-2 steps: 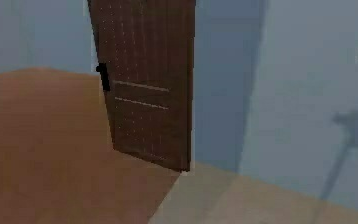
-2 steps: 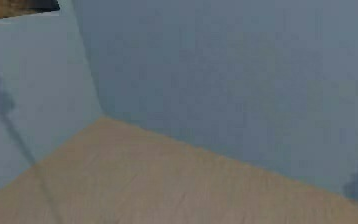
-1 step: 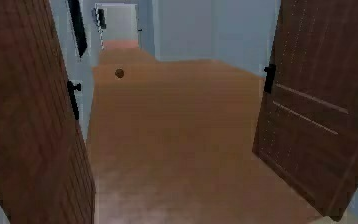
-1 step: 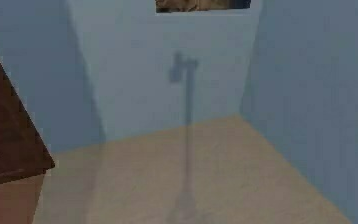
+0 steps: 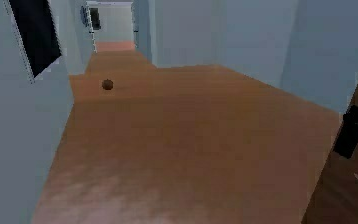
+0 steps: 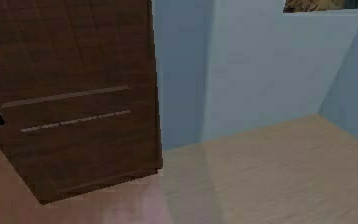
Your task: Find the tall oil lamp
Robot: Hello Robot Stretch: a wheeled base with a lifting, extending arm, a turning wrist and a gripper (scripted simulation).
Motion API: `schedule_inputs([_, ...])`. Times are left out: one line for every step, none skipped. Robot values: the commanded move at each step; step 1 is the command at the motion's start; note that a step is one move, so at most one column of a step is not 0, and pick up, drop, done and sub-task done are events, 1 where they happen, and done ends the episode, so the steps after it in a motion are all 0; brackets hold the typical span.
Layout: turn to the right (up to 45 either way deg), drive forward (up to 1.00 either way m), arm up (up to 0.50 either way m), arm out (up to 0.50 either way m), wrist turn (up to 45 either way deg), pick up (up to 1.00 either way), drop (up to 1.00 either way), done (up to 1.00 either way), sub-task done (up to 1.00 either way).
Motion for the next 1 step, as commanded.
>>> schedule_inputs([0.0,0.25,0.00,0.00,0.0,0.00,0.00,0.00,0.00])
